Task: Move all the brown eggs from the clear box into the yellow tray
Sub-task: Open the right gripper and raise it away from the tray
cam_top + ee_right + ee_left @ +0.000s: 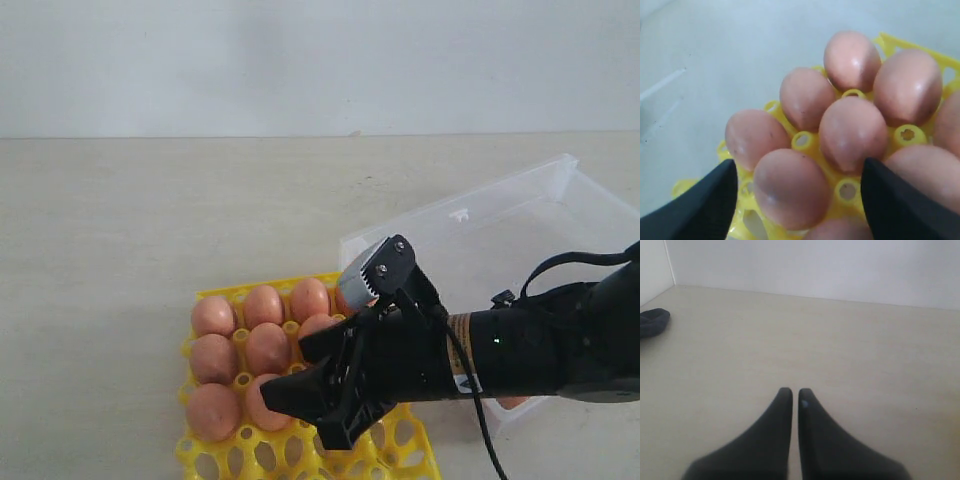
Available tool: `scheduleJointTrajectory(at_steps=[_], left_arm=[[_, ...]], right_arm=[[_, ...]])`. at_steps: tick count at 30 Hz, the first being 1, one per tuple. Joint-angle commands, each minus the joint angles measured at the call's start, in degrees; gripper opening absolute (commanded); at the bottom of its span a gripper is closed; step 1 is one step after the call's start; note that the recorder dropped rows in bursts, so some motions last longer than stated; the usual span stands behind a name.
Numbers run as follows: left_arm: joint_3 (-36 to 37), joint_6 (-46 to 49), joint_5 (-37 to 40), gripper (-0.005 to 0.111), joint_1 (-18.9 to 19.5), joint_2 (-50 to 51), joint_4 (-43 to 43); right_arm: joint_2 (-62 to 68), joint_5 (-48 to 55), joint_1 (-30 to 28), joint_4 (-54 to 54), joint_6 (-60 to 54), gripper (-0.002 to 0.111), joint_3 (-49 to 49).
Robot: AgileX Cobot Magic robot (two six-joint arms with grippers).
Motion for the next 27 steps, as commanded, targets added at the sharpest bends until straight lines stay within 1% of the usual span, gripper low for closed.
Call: scheduleJointTrajectory(at_steps=[1,6,11,12,13,15,17,18,19,20,23,25,27], left_arm=[[0.23,0.24,-0.16,0.004,-0.19,-0.17,0.0],[0.23,0.24,-0.16,0.004,-0.19,-0.17,0.0],[0.23,0.24,-0.16,0.004,-0.19,-0.17,0.0],[0.23,0.24,-0.16,0.004,-0.19,-0.17,0.0],[0.23,0.24,-0.16,0.004,-0.19,-0.17,0.0],[0.23,0.24,-0.16,0.004,-0.19,-0.17,0.0],[0.23,0.24,-0.16,0.004,-0.19,-0.17,0.0],[0.23,0.24,-0.16,0.004,-0.19,-0.17,0.0],[0.23,0.24,-0.16,0.004,-0.19,-0.17,0.0],[0.23,0.24,-0.16,0.004,-0.19,-0.17,0.0],[0.23,0.24,-0.16,0.004,-0.19,-0.17,0.0],[0.23,0.24,-0.16,0.004,-0.19,-0.17,0.0],[0.23,0.24,-0.16,0.004,-0.19,-0.17,0.0]], right_arm=[[-3.5,-0.19,-0.08,2.55,-3.39,0.062,-0.13],[-9.31,-1.91,-0.08,6.53,-6.48,0.062,-0.13],[-19.5,-4.85,-0.08,19.4,-9.99,0.062,-0.13],[-22.11,-4.7,-0.08,22.91,-10.82,0.06,-0.13],[-24.76,-4.2,-0.08,25.99,-12.43,0.055,-0.13],[-29.3,-1.7,-0.08,30.36,-17.8,0.037,-0.13],[-33.32,3.09,-0.08,32.96,-25.43,0.015,-0.13],[-35.18,6.42,-0.08,33.71,-29.75,0.003,-0.13],[-36.88,10.37,-0.08,34.78,-33.32,0.001,-0.13],[-38.36,13.69,-0.08,35.68,-36.51,0.001,-0.28],[-41.23,30.49,-0.08,42.07,-44.42,0.001,-3.2],[-41.31,43.82,-0.57,46.2,-49.68,0.001,-7.69],[-39.93,56.25,-2.25,47.09,-51.97,0.001,-14.62]])
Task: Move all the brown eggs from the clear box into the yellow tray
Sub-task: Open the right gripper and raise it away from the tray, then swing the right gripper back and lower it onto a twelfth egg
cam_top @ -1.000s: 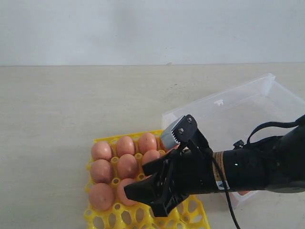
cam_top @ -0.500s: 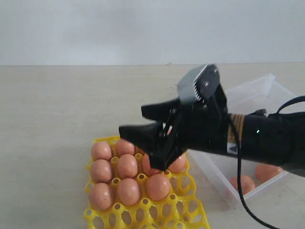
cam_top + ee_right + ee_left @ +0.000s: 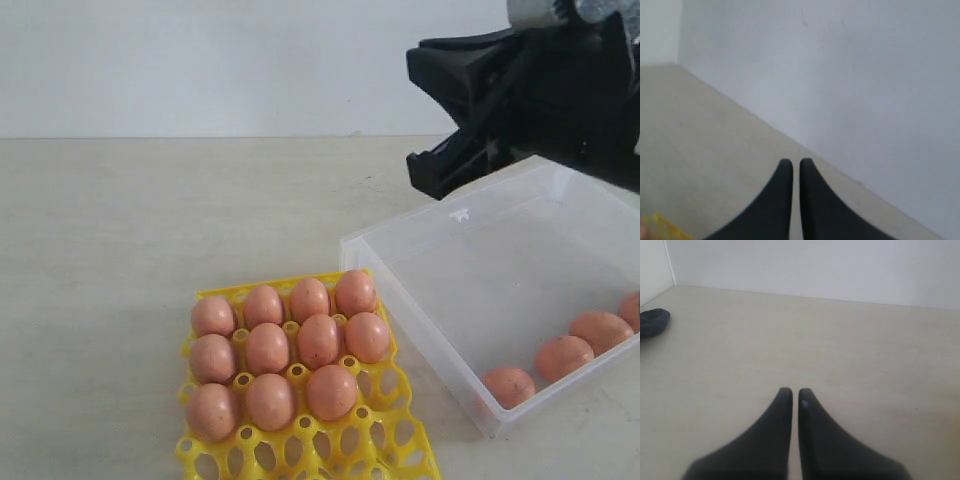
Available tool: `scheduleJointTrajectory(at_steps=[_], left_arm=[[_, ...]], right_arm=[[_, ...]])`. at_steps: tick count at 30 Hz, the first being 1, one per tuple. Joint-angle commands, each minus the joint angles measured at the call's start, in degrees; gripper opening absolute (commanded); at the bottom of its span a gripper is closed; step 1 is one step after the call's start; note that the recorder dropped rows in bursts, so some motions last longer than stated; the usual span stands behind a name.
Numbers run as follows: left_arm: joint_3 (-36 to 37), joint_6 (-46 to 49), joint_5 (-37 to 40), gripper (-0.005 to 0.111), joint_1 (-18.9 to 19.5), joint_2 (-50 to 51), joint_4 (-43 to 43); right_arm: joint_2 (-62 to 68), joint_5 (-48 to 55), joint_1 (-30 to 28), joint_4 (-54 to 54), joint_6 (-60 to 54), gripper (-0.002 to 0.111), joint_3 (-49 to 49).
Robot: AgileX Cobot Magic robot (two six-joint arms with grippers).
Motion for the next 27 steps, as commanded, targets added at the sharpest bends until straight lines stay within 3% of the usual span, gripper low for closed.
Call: scheduleJointTrajectory(at_steps=[1,7,12,16,21,23,27], left_arm=[[0.23,0.24,-0.16,0.004,-0.19,-0.17,0.0],[0.23,0.24,-0.16,0.004,-0.19,-0.17,0.0],[0.23,0.24,-0.16,0.004,-0.19,-0.17,0.0],[0.23,0.24,-0.16,0.004,-0.19,-0.17,0.0],[0.23,0.24,-0.16,0.004,-0.19,-0.17,0.0],[0.23,0.24,-0.16,0.004,-0.19,-0.17,0.0],[0.23,0.24,-0.16,0.004,-0.19,-0.17,0.0]], right_arm=[[1.64,27.18,-3.1,4.95,-6.77,0.001,-13.55],[16.36,51.25,-15.07,4.95,-2.22,0.001,-36.0],[32.27,86.1,-20.26,5.09,-2.51,0.001,-50.28],[37.72,87.15,-20.12,7.03,-6.63,0.001,-50.94],[37.88,87.15,-19.89,18.8,-24.59,0.003,-50.94],[37.88,87.15,-19.89,20.68,-27.9,0.013,-50.94],[38.0,87.15,-19.89,16.98,-29.45,0.047,-49.53]])
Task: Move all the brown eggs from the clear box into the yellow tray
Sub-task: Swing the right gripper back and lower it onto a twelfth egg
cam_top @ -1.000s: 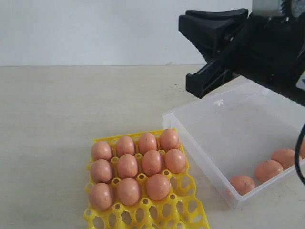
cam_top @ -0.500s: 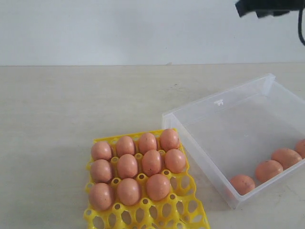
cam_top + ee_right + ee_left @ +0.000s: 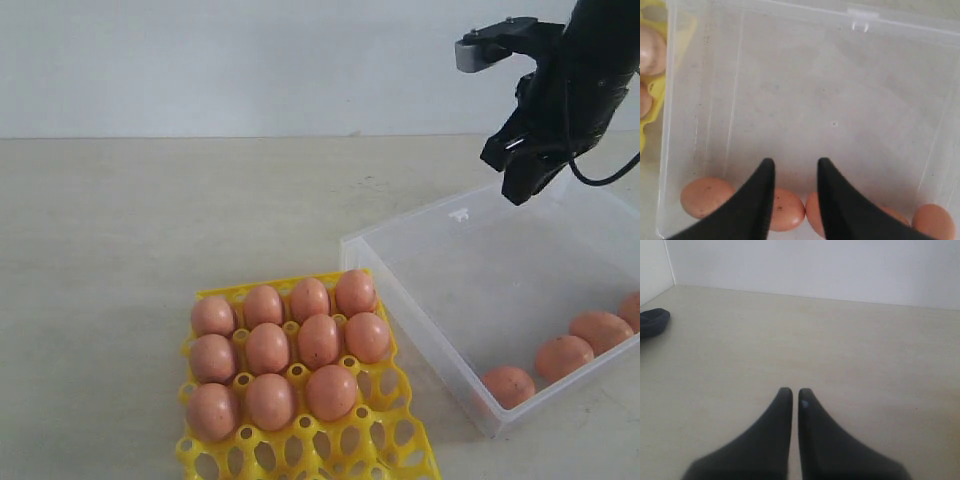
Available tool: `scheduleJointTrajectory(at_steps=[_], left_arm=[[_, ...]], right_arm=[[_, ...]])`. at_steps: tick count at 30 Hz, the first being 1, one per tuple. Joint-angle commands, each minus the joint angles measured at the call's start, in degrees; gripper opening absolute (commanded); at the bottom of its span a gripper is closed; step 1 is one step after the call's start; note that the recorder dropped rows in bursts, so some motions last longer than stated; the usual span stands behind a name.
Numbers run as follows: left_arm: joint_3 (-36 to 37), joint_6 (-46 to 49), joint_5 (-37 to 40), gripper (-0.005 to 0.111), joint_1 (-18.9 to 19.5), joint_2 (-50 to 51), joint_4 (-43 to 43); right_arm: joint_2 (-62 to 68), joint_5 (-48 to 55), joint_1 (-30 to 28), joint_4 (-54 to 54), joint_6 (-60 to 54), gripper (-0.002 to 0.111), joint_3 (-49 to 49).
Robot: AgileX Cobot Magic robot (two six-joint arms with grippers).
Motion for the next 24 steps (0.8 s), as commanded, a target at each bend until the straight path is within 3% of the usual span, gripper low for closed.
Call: scheduleJointTrajectory(at_steps=[1,3,8,19,24], left_arm=[[0.23,0.24,-0.16,0.004,-0.19,-0.17,0.0],[0.23,0.24,-0.16,0.004,-0.19,-0.17,0.0],[0.23,0.24,-0.16,0.004,-0.19,-0.17,0.0],[0.23,0.24,-0.16,0.004,-0.19,-0.17,0.0],[0.23,0.24,-0.16,0.004,-0.19,-0.17,0.0]], right_arm=[[-0.44,0.29,-0.03,-4.85,-4.17,0.054,1.83],[-0.44,0.29,-0.03,-9.0,-4.29,0.06,4.26],[-0.44,0.29,-0.03,-15.98,-4.29,0.059,10.52],[-0.44,0.26,-0.03,-15.94,-6.06,0.059,17.17],[-0.44,-4.74,-0.03,-18.11,-9.27,0.059,21.28]])
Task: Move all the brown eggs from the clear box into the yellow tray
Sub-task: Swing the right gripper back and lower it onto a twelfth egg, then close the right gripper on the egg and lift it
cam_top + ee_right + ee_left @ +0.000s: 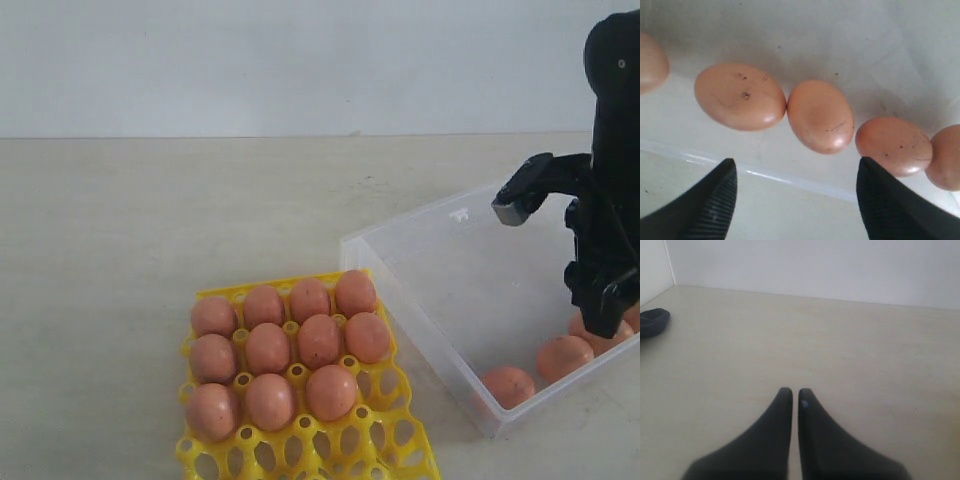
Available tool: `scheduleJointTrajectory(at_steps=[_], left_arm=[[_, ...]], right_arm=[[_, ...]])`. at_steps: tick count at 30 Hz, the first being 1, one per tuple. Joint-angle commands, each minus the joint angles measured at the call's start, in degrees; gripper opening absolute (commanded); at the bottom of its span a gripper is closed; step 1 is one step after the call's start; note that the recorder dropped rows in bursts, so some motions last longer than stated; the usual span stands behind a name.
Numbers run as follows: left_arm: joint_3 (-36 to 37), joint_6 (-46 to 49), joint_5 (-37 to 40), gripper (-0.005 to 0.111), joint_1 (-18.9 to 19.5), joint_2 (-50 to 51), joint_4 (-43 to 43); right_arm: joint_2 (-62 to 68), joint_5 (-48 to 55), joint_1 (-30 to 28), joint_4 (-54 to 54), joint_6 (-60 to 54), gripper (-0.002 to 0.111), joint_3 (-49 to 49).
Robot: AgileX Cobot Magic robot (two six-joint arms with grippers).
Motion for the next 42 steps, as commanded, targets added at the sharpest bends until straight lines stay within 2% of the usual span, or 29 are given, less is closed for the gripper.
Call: scheduleJointTrajectory(at_steps=[1,9,25,27,28,29,31,42], left_arm=[[0.23,0.24,-0.16,0.004,-0.19,-0.17,0.0],[0.23,0.24,-0.16,0.004,-0.19,-0.17,0.0],[0.23,0.24,-0.16,0.004,-0.19,-0.17,0.0],[0.23,0.24,-0.16,0.004,-0.19,-0.17,0.0],[0.23,0.24,-0.16,0.004,-0.19,-0.17,0.0],[0.23,0.24,-0.16,0.004,-0.19,-0.17,0.0],[0.23,0.24,-0.16,0.004,-0.19,-0.17,0.0],[0.23,0.24,-0.16,0.004,-0.19,-0.17,0.0]], right_arm=[[-0.44,-5.14,-0.03,-2.96,-2.66,0.059,3.01],[-0.1,-12.96,-0.03,-3.74,-2.66,0.059,3.62],[8.74,-11.62,-0.14,-4.09,-2.25,0.059,3.62],[9.22,-12.36,-0.14,-4.09,-2.25,0.053,3.62],[9.3,-12.8,-0.14,-4.09,-2.13,0.045,3.62],[9.3,-14.3,-0.14,-4.3,-2.01,0.026,3.62],[9.3,-17.09,-0.14,-4.43,-1.7,0.0,3.62],[1.97,-27.55,-0.14,-2.55,9.55,0.0,3.5]])
